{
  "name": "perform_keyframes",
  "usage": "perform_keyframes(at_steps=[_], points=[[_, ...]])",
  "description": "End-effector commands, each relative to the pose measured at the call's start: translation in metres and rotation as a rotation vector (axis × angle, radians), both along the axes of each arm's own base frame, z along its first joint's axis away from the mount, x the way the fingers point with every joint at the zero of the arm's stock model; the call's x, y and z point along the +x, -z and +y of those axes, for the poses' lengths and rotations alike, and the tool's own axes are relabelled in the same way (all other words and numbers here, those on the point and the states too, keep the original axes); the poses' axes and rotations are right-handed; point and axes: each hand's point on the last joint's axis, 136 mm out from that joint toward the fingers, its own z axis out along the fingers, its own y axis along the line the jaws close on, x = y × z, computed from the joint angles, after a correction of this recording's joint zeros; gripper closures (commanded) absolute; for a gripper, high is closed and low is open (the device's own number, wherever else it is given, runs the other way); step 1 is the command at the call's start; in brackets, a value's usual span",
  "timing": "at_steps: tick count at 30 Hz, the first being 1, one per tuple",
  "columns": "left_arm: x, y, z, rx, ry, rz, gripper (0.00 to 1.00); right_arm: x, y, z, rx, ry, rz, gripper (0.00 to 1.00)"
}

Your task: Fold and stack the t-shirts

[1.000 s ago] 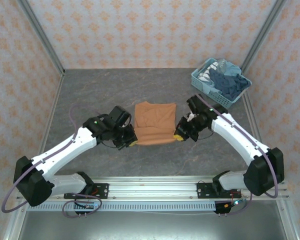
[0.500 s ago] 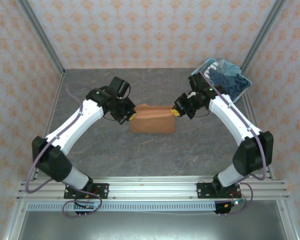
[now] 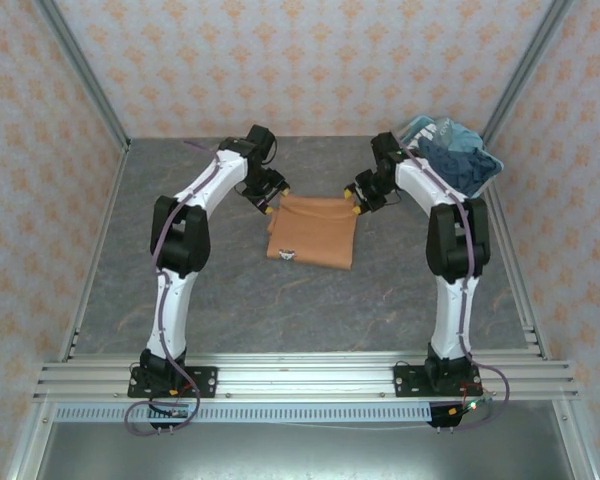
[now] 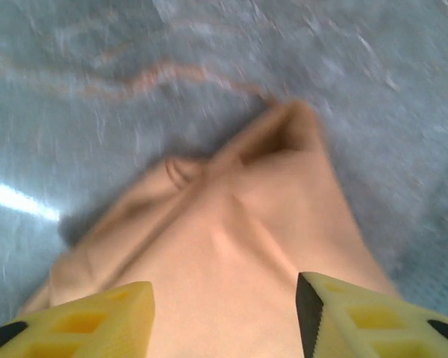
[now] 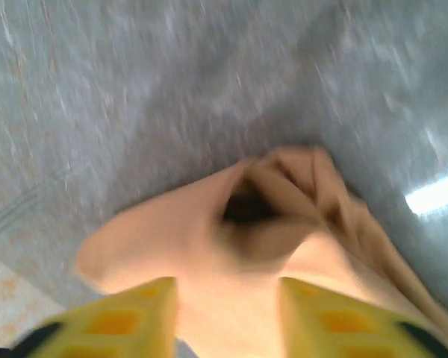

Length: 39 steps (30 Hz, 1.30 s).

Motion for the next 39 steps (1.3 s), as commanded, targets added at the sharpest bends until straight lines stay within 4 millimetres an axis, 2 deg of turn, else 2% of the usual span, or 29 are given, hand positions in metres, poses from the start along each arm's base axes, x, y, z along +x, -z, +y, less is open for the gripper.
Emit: perform_keyframes(at_steps=[1,4,6,7,9,10,12,15,19,24,27,30,34,39], points=[[0.001,-0.04,0.016,0.053,0.0,-0.052,0.41,0.017,-0.027,-0.015,-0.074,0.06,-0.026,0.45],[-0.019,-0.078,0.031,0.129,-0.026,-0.122,0.37,0.017,-0.054,-0.025,-0.145,0.004,-0.096,0.37],[-0.045,-0.091,0.032,0.139,-0.065,-0.162,0.37,0.008,-0.062,-0.028,-0.165,-0.043,-0.125,0.36],[-0.063,-0.093,0.027,0.118,-0.09,-0.174,0.37,0.0,-0.063,-0.028,-0.166,-0.067,-0.134,0.37],[-0.096,-0.084,0.01,0.052,-0.14,-0.168,0.38,-0.019,-0.059,-0.027,-0.153,-0.1,-0.134,0.39],[-0.115,-0.072,-0.002,0.014,-0.167,-0.146,0.38,-0.031,-0.055,-0.026,-0.14,-0.116,-0.134,0.41],[-0.136,-0.059,-0.025,-0.073,-0.222,-0.146,0.37,-0.052,-0.05,-0.022,-0.12,-0.15,-0.142,0.44],[-0.156,-0.044,-0.055,-0.16,-0.298,-0.15,0.27,-0.079,-0.046,-0.015,-0.087,-0.188,-0.162,0.44],[-0.153,-0.033,-0.076,-0.221,-0.394,-0.209,0.22,-0.101,-0.043,-0.007,-0.03,-0.208,-0.202,0.41],[-0.144,-0.007,-0.102,-0.278,-0.464,-0.205,0.21,-0.118,-0.045,-0.005,0.013,-0.217,-0.209,0.4],[-0.138,0.007,-0.105,-0.258,-0.487,-0.223,0.21,-0.126,-0.049,-0.006,0.02,-0.217,-0.217,0.4],[-0.135,0.028,-0.11,-0.265,-0.518,-0.196,0.26,-0.132,-0.052,-0.007,0.025,-0.219,-0.211,0.4],[-0.13,0.045,-0.107,-0.262,-0.578,-0.189,0.36,-0.138,-0.061,-0.014,-0.015,-0.232,-0.224,0.4],[-0.11,0.057,-0.091,-0.236,-0.635,-0.216,0.8,-0.141,-0.074,-0.022,-0.046,-0.23,-0.242,0.42]])
